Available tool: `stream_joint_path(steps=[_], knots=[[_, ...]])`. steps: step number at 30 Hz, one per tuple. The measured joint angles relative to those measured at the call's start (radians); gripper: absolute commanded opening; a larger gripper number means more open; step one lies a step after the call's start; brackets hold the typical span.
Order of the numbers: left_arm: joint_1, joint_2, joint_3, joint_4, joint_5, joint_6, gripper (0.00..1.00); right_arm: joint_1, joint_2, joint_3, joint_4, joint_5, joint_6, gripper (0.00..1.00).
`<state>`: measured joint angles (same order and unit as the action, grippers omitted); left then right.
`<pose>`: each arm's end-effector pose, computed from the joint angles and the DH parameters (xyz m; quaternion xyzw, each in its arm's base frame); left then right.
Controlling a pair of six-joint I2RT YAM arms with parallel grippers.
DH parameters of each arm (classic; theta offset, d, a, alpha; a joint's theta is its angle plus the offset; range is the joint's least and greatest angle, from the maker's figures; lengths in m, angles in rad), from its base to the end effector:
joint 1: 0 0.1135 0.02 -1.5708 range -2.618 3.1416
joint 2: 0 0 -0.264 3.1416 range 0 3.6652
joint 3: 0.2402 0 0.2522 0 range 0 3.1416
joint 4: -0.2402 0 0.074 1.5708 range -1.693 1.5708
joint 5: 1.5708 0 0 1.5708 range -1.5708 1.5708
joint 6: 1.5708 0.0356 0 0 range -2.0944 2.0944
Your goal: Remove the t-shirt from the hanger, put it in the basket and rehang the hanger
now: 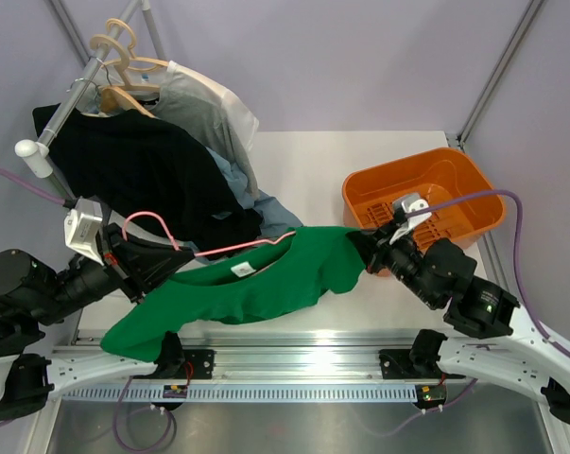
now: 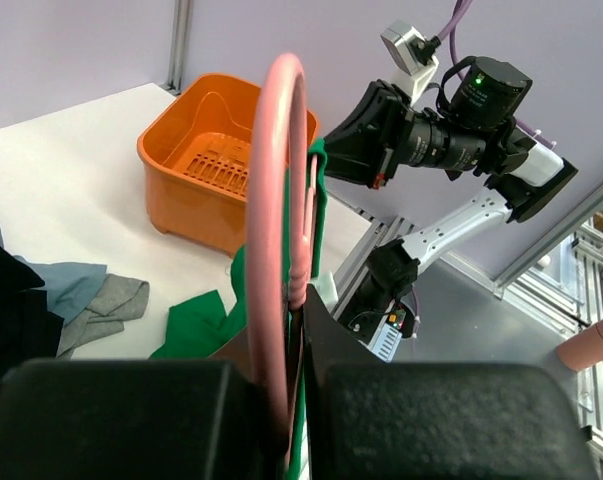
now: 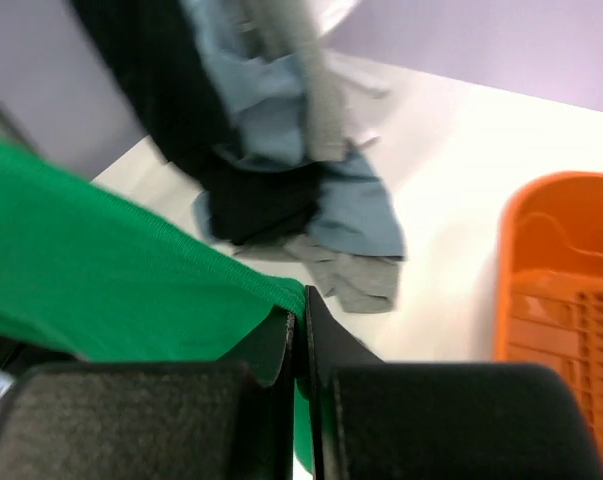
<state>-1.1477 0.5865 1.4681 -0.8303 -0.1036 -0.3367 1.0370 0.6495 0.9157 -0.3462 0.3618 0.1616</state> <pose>0.0111 -0.0157 0.4924 0.2368 0.6468 -0.4631 0.5577 0.0807 0.1117 0.3869 -0.1958 0.7064 0.2672 0.6255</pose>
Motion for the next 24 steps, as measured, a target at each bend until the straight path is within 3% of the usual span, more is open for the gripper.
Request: stream_joint_path(steps=[4,8,14,24], knots=[[0.000,-0.014,-0.001,0.008,-0.005,-0.017,0.00,0.000,0.055,0.074,-0.056,0.148,0.037,0.00],[0.000,-0.049,-0.021,0.066,-0.026,-0.040,0.00,0.000,0.073,0.087,-0.075,0.175,0.078,0.00],[0.000,-0.124,-0.143,0.246,-0.028,-0.061,0.00,0.000,0.059,-0.006,-0.029,0.068,0.095,0.00],[0.000,-0.121,-0.257,0.542,0.002,-0.080,0.00,0.000,0.280,-0.004,0.042,-0.131,0.093,0.00]])
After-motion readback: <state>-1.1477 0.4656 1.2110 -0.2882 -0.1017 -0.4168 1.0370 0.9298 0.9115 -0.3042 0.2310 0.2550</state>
